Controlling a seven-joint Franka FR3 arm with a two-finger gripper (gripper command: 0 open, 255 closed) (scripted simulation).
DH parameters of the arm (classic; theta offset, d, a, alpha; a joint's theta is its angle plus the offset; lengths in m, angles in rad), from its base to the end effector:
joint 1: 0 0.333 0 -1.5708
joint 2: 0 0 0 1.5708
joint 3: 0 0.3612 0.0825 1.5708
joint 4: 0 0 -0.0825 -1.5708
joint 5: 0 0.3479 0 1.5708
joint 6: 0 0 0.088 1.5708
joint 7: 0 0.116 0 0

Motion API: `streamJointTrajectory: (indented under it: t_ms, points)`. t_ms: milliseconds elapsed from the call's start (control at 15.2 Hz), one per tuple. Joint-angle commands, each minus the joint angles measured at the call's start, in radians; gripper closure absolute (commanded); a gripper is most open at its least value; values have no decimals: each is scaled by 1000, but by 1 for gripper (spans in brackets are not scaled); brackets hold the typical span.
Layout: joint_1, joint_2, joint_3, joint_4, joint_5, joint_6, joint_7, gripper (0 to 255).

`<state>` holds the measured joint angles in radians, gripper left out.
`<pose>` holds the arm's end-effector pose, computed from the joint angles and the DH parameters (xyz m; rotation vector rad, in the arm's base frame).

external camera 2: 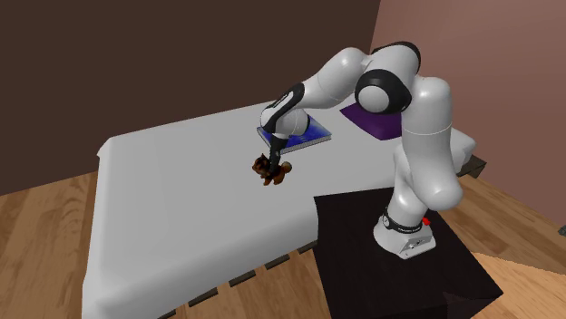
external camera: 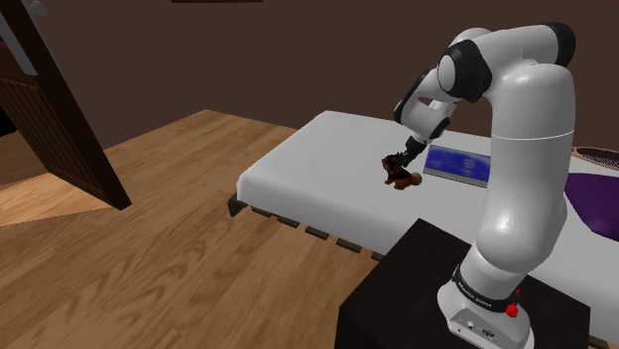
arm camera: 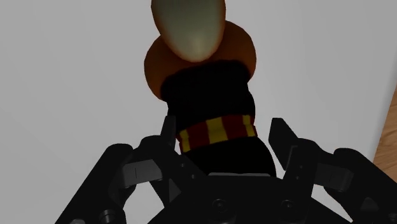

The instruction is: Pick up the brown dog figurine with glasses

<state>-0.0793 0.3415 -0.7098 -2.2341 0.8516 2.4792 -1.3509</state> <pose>0.3860 -0.3704 0.3146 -3.0081 0.1252 -0.4381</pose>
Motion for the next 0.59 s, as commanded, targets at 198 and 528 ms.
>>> streamJointTrajectory:
  t_ms: [198, 528]
  points:
    - [14, -22, -16, -2, -34, -11, 28, 255]
    - [48, -85, -60, -5, -123, -36, 99, 255]
